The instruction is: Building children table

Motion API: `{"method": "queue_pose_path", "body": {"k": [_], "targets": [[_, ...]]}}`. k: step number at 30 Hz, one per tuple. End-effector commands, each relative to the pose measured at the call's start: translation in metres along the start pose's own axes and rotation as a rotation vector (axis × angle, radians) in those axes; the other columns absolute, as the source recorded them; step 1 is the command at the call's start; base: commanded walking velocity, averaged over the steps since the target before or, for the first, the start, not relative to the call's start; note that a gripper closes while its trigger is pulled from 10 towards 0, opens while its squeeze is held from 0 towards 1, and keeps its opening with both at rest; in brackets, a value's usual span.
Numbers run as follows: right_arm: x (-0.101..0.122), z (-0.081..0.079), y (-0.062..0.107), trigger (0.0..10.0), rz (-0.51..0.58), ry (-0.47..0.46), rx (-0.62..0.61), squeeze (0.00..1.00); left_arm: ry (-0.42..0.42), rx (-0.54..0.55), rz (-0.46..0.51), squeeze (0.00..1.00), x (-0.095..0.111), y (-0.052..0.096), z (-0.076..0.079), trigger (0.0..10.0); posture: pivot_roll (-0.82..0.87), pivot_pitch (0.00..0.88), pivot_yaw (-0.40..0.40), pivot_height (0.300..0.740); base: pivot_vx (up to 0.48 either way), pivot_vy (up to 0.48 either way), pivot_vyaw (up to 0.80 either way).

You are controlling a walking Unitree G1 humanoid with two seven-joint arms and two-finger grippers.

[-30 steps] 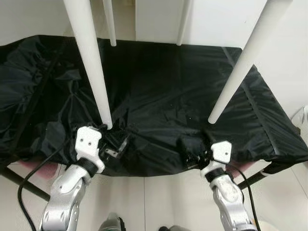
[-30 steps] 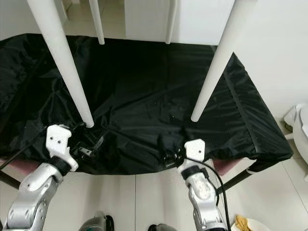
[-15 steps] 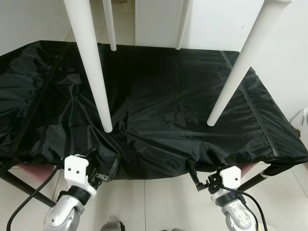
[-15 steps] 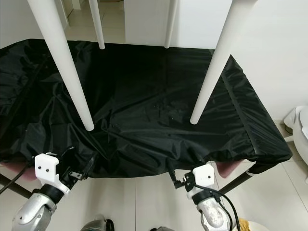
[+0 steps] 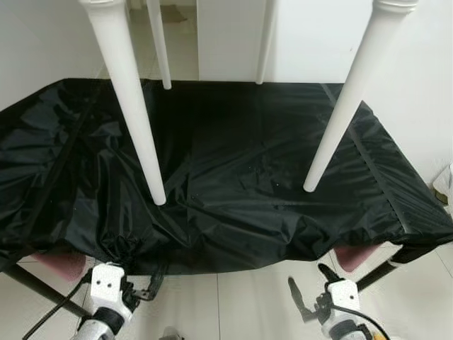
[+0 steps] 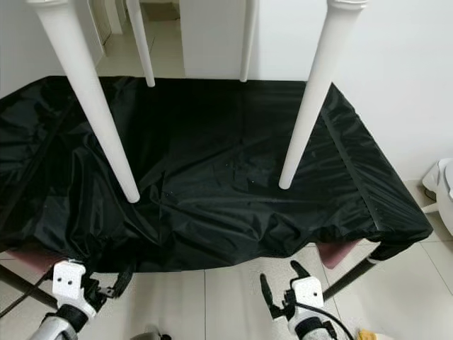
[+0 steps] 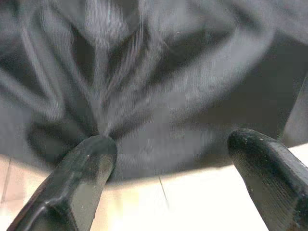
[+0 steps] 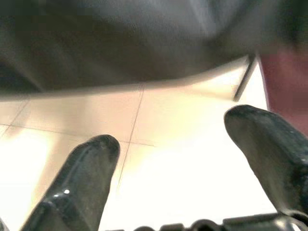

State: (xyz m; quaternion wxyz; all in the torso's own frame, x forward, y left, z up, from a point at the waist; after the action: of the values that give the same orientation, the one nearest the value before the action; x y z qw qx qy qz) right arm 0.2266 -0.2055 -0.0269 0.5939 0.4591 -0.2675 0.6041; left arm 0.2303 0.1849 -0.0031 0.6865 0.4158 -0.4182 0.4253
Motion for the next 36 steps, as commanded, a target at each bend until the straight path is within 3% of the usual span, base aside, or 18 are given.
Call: {"method": "queue_pose_path", "body": {"k": [1, 7, 9, 15, 23, 30, 36], "targets": [[-0.024, 0.0, 0.003, 10.0, -0.126, -0.027, -0.012, 0.0, 0.014, 0.038, -0.064, 0.0, -0.023, 0.004, -0.009, 10.0, 0.0, 0.055, 0.02, 0.74, 0.0, 0.0, 0.0], [-0.042, -0.004, 0.002, 10.0, -0.23, -0.048, -0.003, 0.0, 0.037, 0.085, -0.121, 0.0, -0.042, 0.004, -0.015, 10.0, 0.0, 0.049, 0.014, 0.74, 0.0, 0.0, 0.0], [-0.06, -0.01, 0.005, 10.0, -0.342, -0.052, 0.018, 0.0, 0.071, 0.144, -0.194, 0.0, -0.064, 0.004, -0.022, 10.0, 0.01, 0.04, 0.005, 0.74, 0.0, 0.0, 0.0], [-0.073, -0.019, 0.011, 10.0, -0.437, -0.074, 0.045, 0.0, 0.113, 0.203, -0.277, 0.0, -0.084, 0.007, -0.027, 10.0, 0.01, 0.034, -0.002, 0.74, 0.0, 0.0, 0.0], [-0.091, -0.03, 0.017, 10.0, -0.596, -0.136, 0.081, 0.0, 0.131, 0.328, -0.524, 0.0, -0.126, 0.022, -0.031, 10.0, 0.0, 0.026, -0.008, 0.74, 0.0, 0.0, 0.0], [-0.101, -0.039, 0.026, 10.0, -0.688, -0.15, 0.086, 0.0, 0.11, 0.309, -0.592, 0.0, -0.135, 0.017, -0.02, 10.0, 0.0, 0.012, 0.001, 0.74, 0.0, 0.0, 0.0], [-0.105, -0.045, 0.029, 10.0, -0.73, -0.17, 0.094, 0.0, 0.145, 0.359, -0.602, 0.0, -0.136, 0.015, -0.023, 10.0, 0.0, 0.0, 0.012, 0.74, 0.0, 0.0, 0.0]]}}
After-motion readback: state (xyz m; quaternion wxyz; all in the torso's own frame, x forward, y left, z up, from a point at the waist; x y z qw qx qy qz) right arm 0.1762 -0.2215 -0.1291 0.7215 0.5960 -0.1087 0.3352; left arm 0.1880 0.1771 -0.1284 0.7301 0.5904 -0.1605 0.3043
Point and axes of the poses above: a point about 5 cm out from each wrist's last joint towards the gripper, its own y axis pointing back from the gripper into the wrist, its own x axis along the axis of the wrist's last joint, z = x × y, the point moved 5 cm from there along -y, pointing out of the wrist towards the gripper, and after that the axes turned 12 degrees about y, right-handed, at the moved point
